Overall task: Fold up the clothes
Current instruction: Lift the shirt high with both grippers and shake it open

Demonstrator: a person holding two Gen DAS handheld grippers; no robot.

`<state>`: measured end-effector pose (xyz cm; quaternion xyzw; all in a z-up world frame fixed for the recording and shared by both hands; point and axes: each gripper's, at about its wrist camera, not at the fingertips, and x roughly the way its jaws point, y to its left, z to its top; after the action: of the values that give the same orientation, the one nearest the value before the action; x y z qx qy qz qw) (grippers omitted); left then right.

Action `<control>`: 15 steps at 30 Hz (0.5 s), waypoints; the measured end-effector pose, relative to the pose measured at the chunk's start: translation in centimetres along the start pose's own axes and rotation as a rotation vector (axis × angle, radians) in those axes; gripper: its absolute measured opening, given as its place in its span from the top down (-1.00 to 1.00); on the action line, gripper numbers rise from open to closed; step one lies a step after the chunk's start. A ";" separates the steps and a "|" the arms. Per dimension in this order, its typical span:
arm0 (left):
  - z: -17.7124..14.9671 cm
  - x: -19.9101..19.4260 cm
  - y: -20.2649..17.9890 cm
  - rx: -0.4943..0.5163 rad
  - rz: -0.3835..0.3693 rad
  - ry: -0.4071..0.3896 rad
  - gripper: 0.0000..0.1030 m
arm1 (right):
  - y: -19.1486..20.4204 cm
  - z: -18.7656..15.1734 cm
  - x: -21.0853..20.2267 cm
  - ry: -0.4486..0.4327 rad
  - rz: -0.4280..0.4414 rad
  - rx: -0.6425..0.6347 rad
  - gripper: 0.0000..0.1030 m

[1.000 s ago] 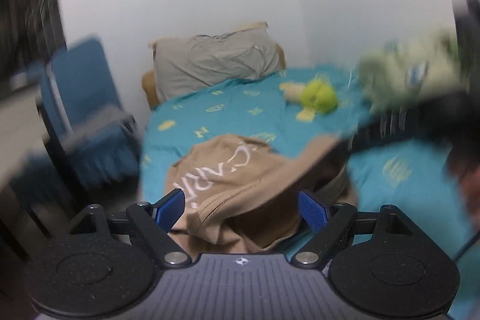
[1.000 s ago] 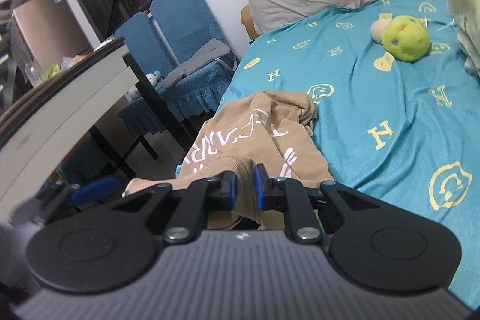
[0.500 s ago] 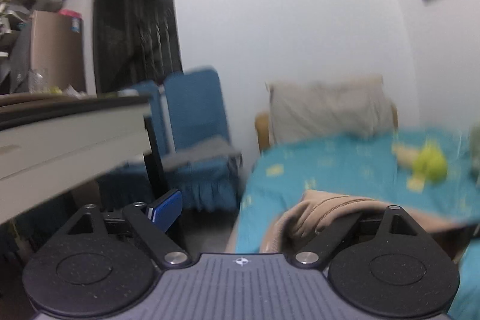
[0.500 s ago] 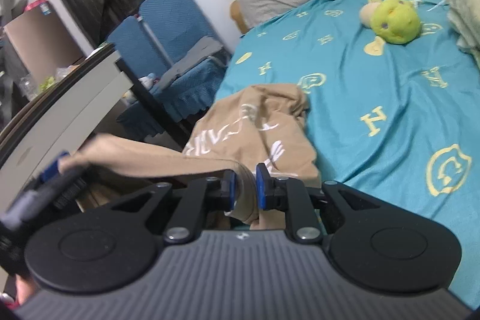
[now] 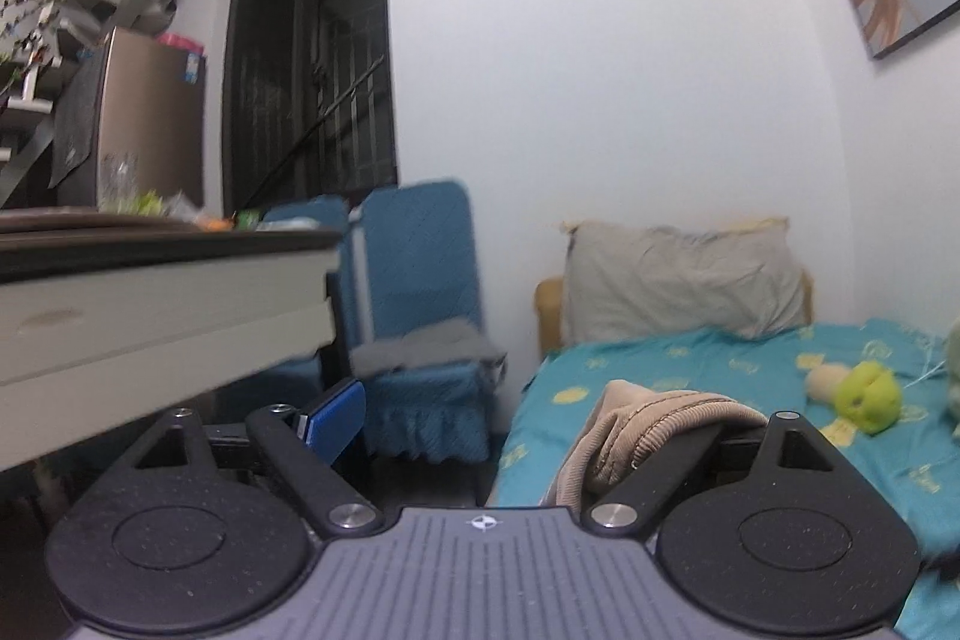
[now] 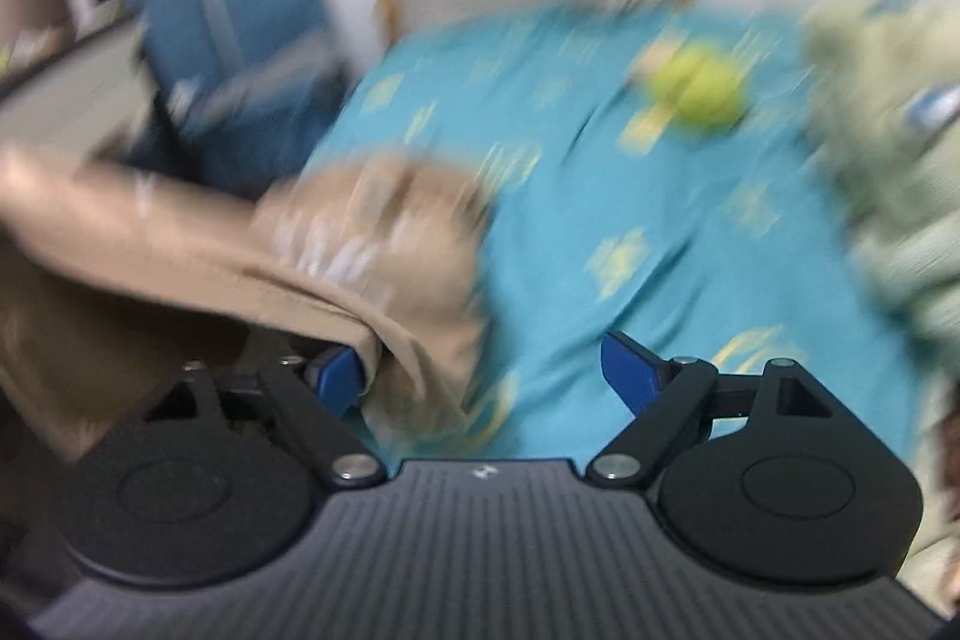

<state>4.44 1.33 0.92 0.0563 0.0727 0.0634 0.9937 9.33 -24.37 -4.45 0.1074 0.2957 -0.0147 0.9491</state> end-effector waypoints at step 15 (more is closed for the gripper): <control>-1.5 1.3 -0.6 -0.026 -0.148 0.115 -0.68 | -3.0 -0.5 1.0 0.067 -0.027 0.055 -0.65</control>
<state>5.57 1.11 -0.77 0.0342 0.1326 -0.0059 0.9906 9.58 -27.12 -5.97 0.1299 0.3283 -0.0322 0.9350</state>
